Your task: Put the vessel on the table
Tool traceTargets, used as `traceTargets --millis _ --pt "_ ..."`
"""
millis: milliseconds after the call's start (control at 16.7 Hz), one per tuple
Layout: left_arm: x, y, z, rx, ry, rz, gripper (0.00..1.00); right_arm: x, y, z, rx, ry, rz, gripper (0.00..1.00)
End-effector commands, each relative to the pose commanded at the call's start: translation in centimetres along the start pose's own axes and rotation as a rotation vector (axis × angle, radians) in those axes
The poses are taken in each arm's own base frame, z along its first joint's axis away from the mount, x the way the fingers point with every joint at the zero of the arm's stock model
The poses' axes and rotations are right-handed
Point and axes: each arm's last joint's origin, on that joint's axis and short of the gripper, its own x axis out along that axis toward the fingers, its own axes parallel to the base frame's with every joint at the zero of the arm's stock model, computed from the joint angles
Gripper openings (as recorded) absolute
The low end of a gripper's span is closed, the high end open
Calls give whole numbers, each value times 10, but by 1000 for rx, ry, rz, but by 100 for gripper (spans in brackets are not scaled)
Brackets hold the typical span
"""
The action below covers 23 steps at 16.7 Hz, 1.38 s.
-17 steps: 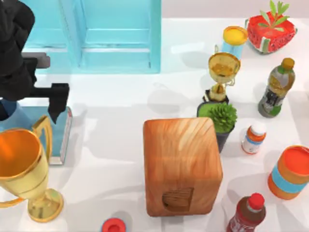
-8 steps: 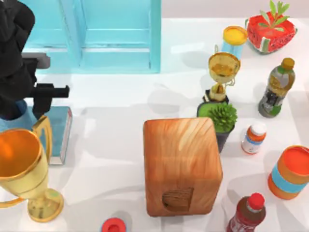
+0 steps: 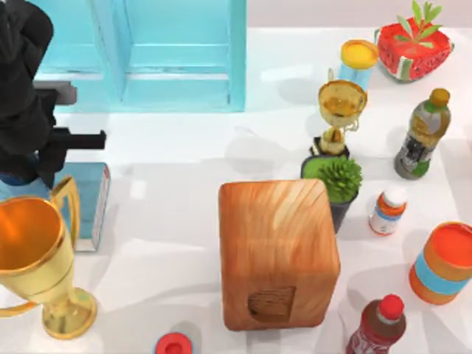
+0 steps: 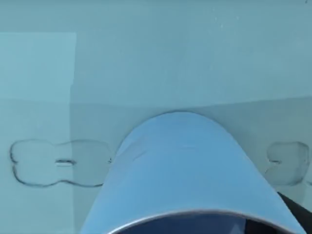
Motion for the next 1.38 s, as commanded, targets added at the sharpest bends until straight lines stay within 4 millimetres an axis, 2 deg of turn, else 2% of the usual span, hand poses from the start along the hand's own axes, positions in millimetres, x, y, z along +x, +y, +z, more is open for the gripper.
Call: traceTargets --millis 360,720,1020,1200,1380 --pt "-6 0 1 2 -4 0 0 0 0 0 0 0 0 100" --pt "-49 0 0 0 -1 0 0 0 0 0 0 0 0 100" --pt "-48 0 1 2 5 0 0 0 0 0 0 0 0 100" --pt "-47 -20 10 19 29 7 0 0 0 0 0 0 0 100" --pt "-50 -60 27 31 49 18 0 0 0 0 0 0 0 100"
